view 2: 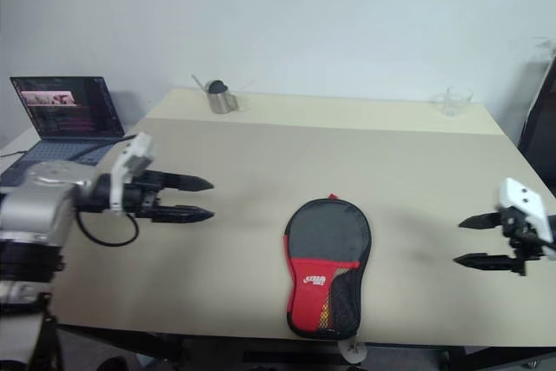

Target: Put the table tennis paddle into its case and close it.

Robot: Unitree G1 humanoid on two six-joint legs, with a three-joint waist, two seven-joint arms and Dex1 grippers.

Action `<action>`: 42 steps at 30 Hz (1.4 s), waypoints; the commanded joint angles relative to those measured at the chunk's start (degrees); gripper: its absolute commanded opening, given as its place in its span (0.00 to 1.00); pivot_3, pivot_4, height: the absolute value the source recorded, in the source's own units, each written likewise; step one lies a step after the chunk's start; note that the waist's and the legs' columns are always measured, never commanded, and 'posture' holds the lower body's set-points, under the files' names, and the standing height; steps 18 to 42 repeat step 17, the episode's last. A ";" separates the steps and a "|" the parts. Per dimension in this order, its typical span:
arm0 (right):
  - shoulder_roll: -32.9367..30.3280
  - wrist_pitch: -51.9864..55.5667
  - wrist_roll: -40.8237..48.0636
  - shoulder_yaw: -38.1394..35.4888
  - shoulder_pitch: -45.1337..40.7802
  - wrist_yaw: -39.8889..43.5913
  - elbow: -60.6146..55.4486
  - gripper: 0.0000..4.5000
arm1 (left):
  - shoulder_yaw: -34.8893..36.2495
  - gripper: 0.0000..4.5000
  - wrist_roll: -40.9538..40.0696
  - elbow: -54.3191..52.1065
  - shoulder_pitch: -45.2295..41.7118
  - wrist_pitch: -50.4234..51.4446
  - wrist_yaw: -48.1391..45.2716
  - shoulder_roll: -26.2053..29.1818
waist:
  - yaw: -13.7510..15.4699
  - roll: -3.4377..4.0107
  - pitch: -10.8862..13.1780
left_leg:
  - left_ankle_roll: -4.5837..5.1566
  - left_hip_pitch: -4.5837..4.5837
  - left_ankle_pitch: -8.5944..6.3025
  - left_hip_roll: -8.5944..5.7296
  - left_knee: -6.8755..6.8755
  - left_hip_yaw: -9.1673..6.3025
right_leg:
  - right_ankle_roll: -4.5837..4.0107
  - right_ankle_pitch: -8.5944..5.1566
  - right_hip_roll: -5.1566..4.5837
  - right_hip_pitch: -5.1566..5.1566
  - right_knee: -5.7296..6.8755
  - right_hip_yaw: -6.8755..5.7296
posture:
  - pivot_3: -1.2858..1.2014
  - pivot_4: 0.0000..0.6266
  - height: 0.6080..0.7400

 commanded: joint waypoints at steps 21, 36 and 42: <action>0.56 -6.15 -2.02 1.45 -10.48 6.24 2.87 0.99 | 8.34 0.95 -5.54 -2.75 6.16 -0.77 -1.95 7.79 | -0.22 0.34 0.22 | -0.02 0.09 0.01 0.02 0.04 0.31 | -0.02 -0.14 0.28 -0.29 0.90 0.05 | 0.52 0.24 1.00; 0.56 -6.15 -2.02 1.45 -10.48 6.24 2.87 0.99 | 8.34 0.95 -5.54 -2.75 6.16 -0.77 -1.95 7.79 | -0.22 0.34 0.22 | -0.02 0.09 0.01 0.02 0.04 0.31 | -0.02 -0.14 0.28 -0.29 0.90 0.05 | 0.52 0.24 1.00; 0.56 -6.15 -2.02 1.45 -10.48 6.24 2.87 0.99 | 8.34 0.95 -5.54 -2.75 6.16 -0.77 -1.95 7.79 | -0.22 0.34 0.22 | -0.02 0.09 0.01 0.02 0.04 0.31 | -0.02 -0.14 0.28 -0.29 0.90 0.05 | 0.52 0.24 1.00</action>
